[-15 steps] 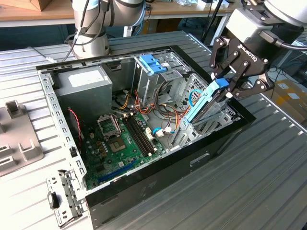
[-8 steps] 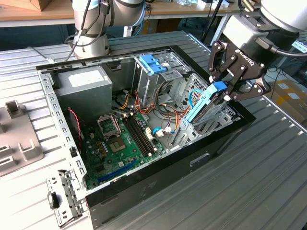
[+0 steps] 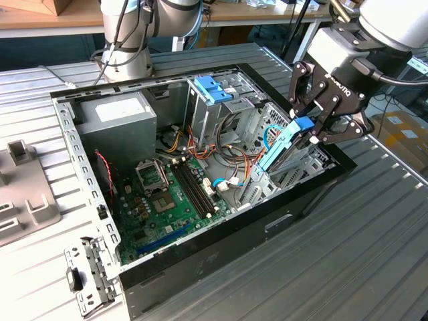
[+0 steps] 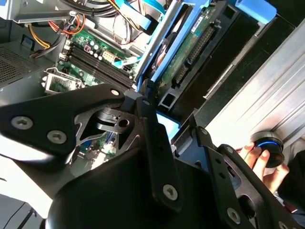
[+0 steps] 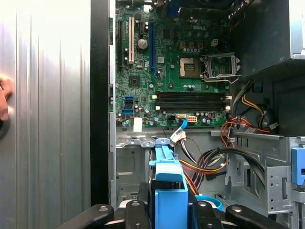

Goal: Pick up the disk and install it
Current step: 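Insert the disk into the insertion slot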

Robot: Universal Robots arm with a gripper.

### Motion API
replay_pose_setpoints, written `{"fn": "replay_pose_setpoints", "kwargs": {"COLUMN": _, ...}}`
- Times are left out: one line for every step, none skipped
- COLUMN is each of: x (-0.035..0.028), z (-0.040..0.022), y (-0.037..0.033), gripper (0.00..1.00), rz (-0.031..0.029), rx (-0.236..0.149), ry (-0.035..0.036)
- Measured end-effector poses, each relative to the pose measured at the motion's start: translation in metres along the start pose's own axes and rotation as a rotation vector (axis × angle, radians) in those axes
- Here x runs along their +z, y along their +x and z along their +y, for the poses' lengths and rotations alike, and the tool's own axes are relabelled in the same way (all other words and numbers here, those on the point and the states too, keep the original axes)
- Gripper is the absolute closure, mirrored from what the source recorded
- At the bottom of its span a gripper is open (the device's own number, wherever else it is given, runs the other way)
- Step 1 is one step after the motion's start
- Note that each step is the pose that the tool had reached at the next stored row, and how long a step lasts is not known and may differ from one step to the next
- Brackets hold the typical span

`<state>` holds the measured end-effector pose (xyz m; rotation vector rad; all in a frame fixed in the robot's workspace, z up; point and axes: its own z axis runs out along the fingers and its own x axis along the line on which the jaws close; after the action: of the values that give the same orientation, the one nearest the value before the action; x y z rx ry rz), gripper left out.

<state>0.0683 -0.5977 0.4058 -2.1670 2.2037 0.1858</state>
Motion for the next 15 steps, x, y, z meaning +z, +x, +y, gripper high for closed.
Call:
{"fn": "replay_pose_setpoints", "kwargs": {"x": 0.0007, "z": 0.0000, "y": 0.0001, "gripper": 0.63, "rz": 0.0000, "rx": 0.000, "ry": 0.0000}}
{"fn": "replay_pose_setpoints", "kwargs": {"x": 0.0013, "z": -0.0001, "y": 0.0002, "gripper": 0.63, "rz": -0.0001, "rx": 0.000, "ry": 0.0000}}
{"fn": "replay_pose_setpoints", "kwargs": {"x": 0.0014, "z": -0.0001, "y": 0.0002, "gripper": 0.63, "rz": 0.0000, "rx": 0.000, "ry": 0.0000}}
{"fn": "replay_pose_setpoints", "kwargs": {"x": 0.0014, "z": -0.0001, "y": 0.0002, "gripper": 0.63, "rz": 0.0000, "rx": 0.000, "ry": 0.0000}}
{"fn": "replay_pose_setpoints", "kwargs": {"x": 0.0015, "z": -0.0001, "y": 0.0002, "gripper": 0.63, "rz": 0.0000, "rx": 0.000, "ry": 0.0000}}
{"fn": "replay_pose_setpoints", "kwargs": {"x": 0.0015, "z": -0.0001, "y": 0.0002, "gripper": 0.63, "rz": -0.0001, "rx": 0.000, "ry": 0.0000}}
{"fn": "replay_pose_setpoints", "kwargs": {"x": 0.0015, "z": -0.0001, "y": 0.0002, "gripper": 0.63, "rz": -0.0001, "rx": 0.000, "ry": 0.0000}}
{"fn": "replay_pose_setpoints", "kwargs": {"x": 0.0015, "z": -0.0001, "y": 0.0002, "gripper": 0.63, "rz": -0.0001, "rx": 0.000, "ry": 0.0000}}
{"fn": "replay_pose_setpoints", "kwargs": {"x": 0.0016, "z": 0.0000, "y": 0.0002, "gripper": 0.62, "rz": -0.0001, "rx": 0.000, "ry": 0.0000}}
{"fn": "replay_pose_setpoints", "kwargs": {"x": 0.0016, "z": 0.0000, "y": 0.0002, "gripper": 0.55, "rz": -0.0002, "rx": 0.000, "ry": 0.0000}}
{"fn": "replay_pose_setpoints", "kwargs": {"x": 0.0016, "z": 0.0000, "y": 0.0002, "gripper": 0.55, "rz": -0.0002, "rx": 0.000, "ry": 0.0000}}
{"fn": "replay_pose_setpoints", "kwargs": {"x": 0.0016, "z": -0.0001, "y": 0.0002, "gripper": 0.55, "rz": -0.0002, "rx": 0.000, "ry": 0.0000}}
{"fn": "replay_pose_setpoints", "kwargs": {"x": 0.0016, "z": -0.0001, "y": 0.0002, "gripper": 0.55, "rz": -0.0002, "rx": 0.000, "ry": 0.0000}}
{"fn": "replay_pose_setpoints", "kwargs": {"x": 0.0016, "z": -0.0001, "y": 0.0002, "gripper": 0.55, "rz": -0.0002, "rx": 0.000, "ry": 0.0001}}
{"fn": "replay_pose_setpoints", "kwargs": {"x": 0.0016, "z": -0.0001, "y": 0.0002, "gripper": 0.55, "rz": -0.0001, "rx": 0.000, "ry": 0.0000}}
